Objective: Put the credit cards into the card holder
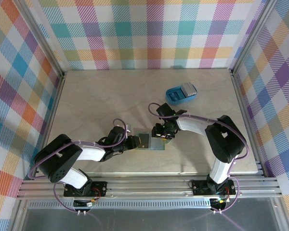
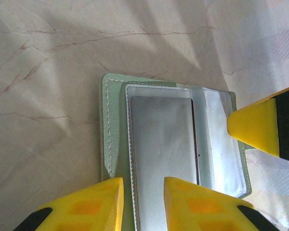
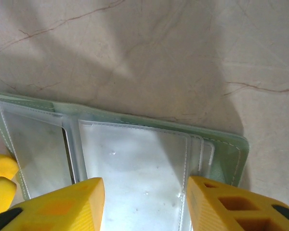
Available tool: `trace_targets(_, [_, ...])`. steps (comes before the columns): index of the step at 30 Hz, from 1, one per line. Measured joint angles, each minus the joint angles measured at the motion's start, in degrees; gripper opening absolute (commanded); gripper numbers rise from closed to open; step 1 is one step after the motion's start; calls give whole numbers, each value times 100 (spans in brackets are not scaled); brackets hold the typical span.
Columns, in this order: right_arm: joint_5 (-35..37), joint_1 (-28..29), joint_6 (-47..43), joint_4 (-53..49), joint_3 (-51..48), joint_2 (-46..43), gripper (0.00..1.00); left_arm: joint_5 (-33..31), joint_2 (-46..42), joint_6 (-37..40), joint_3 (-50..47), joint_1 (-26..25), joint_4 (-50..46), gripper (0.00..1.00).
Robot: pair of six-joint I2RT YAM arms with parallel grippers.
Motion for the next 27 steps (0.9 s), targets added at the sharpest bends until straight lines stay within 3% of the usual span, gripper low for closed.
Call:
trace_targets(12, [-1047,-9,361,990,-232,138,42,0,2,-2,0,0,4,28])
trace_targets(27, [-960,17,446,942,-326,-304,43,0,2,-2,0,0,7,28])
